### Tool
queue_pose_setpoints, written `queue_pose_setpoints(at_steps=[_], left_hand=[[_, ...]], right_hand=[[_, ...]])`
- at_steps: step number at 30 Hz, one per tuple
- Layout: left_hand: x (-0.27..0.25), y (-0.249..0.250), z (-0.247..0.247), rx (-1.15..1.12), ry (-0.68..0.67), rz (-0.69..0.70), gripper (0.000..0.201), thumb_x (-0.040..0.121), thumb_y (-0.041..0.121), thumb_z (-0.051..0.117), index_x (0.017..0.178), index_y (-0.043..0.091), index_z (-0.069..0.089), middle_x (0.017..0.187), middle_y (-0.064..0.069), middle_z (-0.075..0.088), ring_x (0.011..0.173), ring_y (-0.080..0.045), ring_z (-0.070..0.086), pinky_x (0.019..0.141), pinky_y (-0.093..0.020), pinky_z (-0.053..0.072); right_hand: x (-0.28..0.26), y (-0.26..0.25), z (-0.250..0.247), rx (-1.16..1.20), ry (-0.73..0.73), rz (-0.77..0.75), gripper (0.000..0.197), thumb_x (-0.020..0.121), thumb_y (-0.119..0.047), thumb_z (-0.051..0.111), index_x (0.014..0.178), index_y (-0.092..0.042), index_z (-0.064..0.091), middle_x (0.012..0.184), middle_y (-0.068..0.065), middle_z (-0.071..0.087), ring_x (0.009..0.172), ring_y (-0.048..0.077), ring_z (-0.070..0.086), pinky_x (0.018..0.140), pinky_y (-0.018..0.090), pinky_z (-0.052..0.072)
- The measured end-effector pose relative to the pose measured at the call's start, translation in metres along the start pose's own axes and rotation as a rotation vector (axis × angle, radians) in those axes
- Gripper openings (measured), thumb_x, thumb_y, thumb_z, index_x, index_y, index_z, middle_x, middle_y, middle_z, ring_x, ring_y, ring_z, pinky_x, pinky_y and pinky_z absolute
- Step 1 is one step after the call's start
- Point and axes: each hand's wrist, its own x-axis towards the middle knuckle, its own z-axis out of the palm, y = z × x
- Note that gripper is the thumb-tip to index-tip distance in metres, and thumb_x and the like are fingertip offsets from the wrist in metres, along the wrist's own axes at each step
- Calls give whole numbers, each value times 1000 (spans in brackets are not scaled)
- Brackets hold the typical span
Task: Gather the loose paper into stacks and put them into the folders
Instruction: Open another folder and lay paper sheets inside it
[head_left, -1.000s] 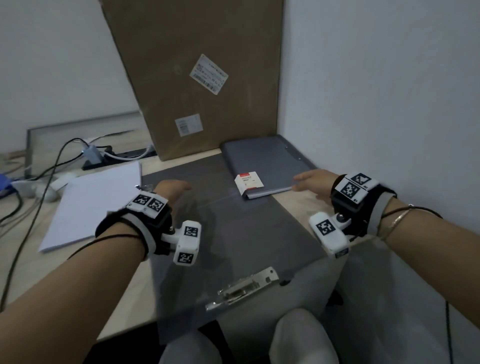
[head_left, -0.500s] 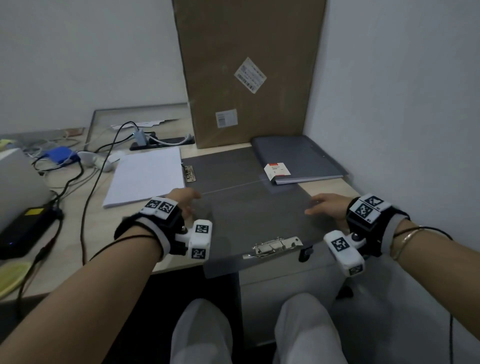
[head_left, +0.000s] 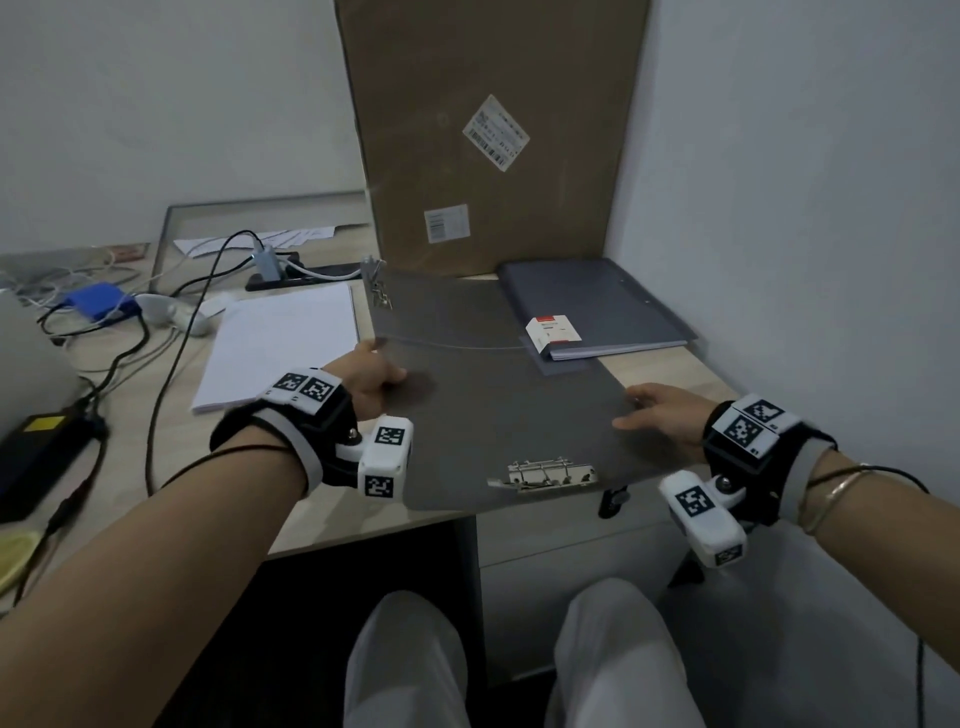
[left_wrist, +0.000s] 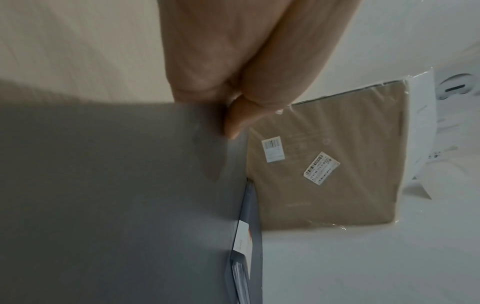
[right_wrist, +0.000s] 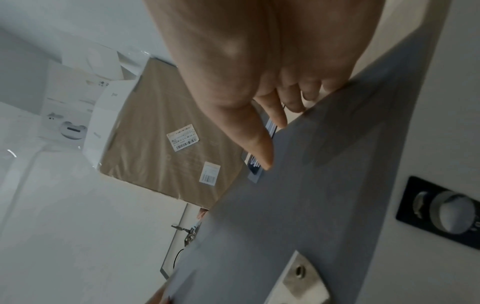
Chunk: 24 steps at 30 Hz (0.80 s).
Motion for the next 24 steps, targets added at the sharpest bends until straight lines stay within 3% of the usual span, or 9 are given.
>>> queue_pose_setpoints(at_steps=[2,4,7,11,15,18,21,23,24], left_hand=[[-3,1,-6,-20,-38,17,65,95,-18,21,144,24,24,98,-28,62,56,-36,70,55,-45,59],[-2,4,-16,-13,-22,40,65,95,-18,20,144,24,24,92,-26,63,53,-33,70,48,-42,58],[-5,11,-42,-33,-3,55,65,95,-18,21,144,24,28,77,-24,70,57,-31,71,50,-40,59],[-12,11,-83,-15,40,54,65,95,-17,22,142,26,34,70,-20,72,62,-29,73,56,-38,60],[-13,6,-117,79,116,40,64,96,-16,25,144,25,36,64,-15,72,56,-21,72,51,-27,58],[-5,7,-132,144,152,-3,63,96,-15,28,143,25,39,60,-11,71,51,-16,70,46,-24,56],[2,11,-138,229,157,-27,62,96,-15,30,144,24,37,59,-8,71,50,-14,69,43,-23,54],[9,13,-141,260,162,-17,62,95,-15,31,143,24,39,59,-7,71,50,-13,69,43,-22,54],[12,15,-143,272,171,-6,61,95,-15,31,142,24,41,60,-8,71,50,-13,69,43,-22,54]], right_hand=[[-10,-9,5,-1,3,7,56,79,-10,72,130,-3,48,133,15,55,117,27,54,109,40,37],[-11,-11,6,-94,23,16,55,84,-10,66,135,-4,44,137,15,49,120,25,49,107,33,35],[-11,-14,10,-234,47,1,66,84,-20,68,142,-10,37,148,13,37,136,26,37,108,32,29],[-10,-27,24,-290,30,-20,65,84,-19,68,141,-9,39,146,12,41,135,23,39,109,30,28],[-3,-49,51,-273,8,-27,65,83,-18,68,140,-9,39,144,12,44,132,23,43,110,34,34],[5,-67,67,-137,22,17,61,84,-14,67,139,-11,41,135,9,49,121,25,51,96,35,48],[12,-86,81,-51,-56,31,38,88,-2,59,125,-11,50,126,10,55,119,24,56,83,16,46],[20,-93,84,114,-59,105,28,88,2,57,112,-9,50,117,11,61,107,23,64,70,25,54],[24,-94,85,191,-72,169,28,87,1,57,112,-7,49,105,12,66,92,20,69,58,27,55]])
